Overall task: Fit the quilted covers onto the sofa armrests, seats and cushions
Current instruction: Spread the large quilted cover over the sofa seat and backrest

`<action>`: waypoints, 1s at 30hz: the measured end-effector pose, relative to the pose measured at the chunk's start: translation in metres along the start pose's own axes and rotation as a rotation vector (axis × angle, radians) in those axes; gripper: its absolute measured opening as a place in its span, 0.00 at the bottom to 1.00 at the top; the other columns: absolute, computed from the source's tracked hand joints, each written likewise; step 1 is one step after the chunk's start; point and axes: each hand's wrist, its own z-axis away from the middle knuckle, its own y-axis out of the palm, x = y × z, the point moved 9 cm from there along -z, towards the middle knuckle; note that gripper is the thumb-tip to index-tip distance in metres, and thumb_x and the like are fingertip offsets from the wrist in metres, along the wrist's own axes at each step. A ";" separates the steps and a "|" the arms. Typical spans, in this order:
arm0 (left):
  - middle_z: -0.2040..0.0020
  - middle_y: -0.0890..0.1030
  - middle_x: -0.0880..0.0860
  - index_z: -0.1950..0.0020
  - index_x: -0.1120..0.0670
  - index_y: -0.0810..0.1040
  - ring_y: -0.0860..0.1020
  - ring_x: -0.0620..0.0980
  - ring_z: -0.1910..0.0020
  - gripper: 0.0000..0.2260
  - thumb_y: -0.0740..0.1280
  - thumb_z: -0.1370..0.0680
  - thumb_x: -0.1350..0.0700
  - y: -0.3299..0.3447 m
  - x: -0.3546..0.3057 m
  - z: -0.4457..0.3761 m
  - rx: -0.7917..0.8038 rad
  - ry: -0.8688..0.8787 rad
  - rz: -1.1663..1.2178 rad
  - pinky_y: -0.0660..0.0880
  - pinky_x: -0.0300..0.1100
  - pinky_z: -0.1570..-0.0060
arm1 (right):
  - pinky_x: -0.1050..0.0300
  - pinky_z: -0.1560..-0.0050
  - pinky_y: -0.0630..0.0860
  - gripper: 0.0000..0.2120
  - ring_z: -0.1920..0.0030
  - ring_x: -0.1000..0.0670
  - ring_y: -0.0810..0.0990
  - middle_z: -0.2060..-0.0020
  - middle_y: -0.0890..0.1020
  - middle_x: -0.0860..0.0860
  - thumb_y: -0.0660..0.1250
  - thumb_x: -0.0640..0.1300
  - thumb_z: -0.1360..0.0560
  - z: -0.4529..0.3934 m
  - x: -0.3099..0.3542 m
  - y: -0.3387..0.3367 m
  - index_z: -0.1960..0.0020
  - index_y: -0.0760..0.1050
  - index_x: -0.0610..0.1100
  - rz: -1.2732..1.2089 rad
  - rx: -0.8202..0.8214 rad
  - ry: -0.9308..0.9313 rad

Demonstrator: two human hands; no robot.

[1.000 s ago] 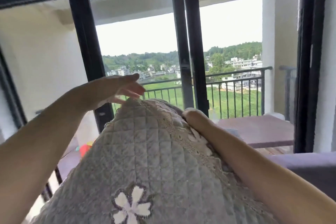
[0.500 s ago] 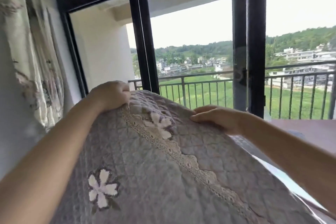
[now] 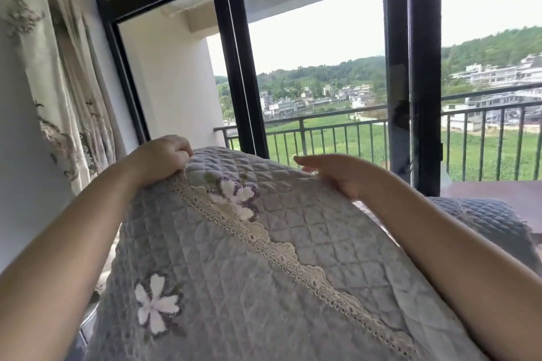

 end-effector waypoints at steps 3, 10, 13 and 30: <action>0.38 0.72 0.57 0.43 0.59 0.74 0.66 0.48 0.48 0.11 0.55 0.21 0.61 0.000 -0.005 -0.002 -0.005 0.030 -0.031 0.59 0.38 0.51 | 0.62 0.72 0.78 0.10 0.73 0.51 0.80 0.77 0.81 0.48 0.65 0.45 0.26 0.005 0.003 -0.014 0.61 0.73 0.39 0.206 -0.074 0.078; 0.41 0.73 0.58 0.50 0.57 0.73 0.67 0.50 0.49 0.08 0.56 0.22 0.63 -0.002 -0.001 -0.002 -0.020 0.030 -0.040 0.60 0.39 0.51 | 0.61 0.66 0.81 0.02 0.70 0.54 0.83 0.71 0.84 0.50 0.64 0.34 0.30 0.035 -0.022 -0.013 0.58 0.74 0.38 0.289 0.116 0.089; 0.45 0.73 0.56 0.53 0.56 0.72 0.68 0.50 0.49 0.07 0.56 0.22 0.62 -0.002 0.003 0.000 -0.041 0.027 -0.018 0.62 0.40 0.50 | 0.59 0.65 0.81 0.07 0.70 0.53 0.82 0.68 0.83 0.47 0.70 0.40 0.37 0.044 -0.033 -0.021 0.61 0.76 0.38 0.180 0.101 0.037; 0.38 0.73 0.58 0.43 0.58 0.74 0.69 0.52 0.45 0.12 0.55 0.22 0.62 0.004 0.012 -0.009 -0.018 0.010 -0.013 0.64 0.45 0.42 | 0.58 0.66 0.80 0.21 0.72 0.50 0.81 0.74 0.81 0.50 0.69 0.62 0.40 0.103 -0.020 -0.097 0.66 0.78 0.42 0.638 -0.289 0.024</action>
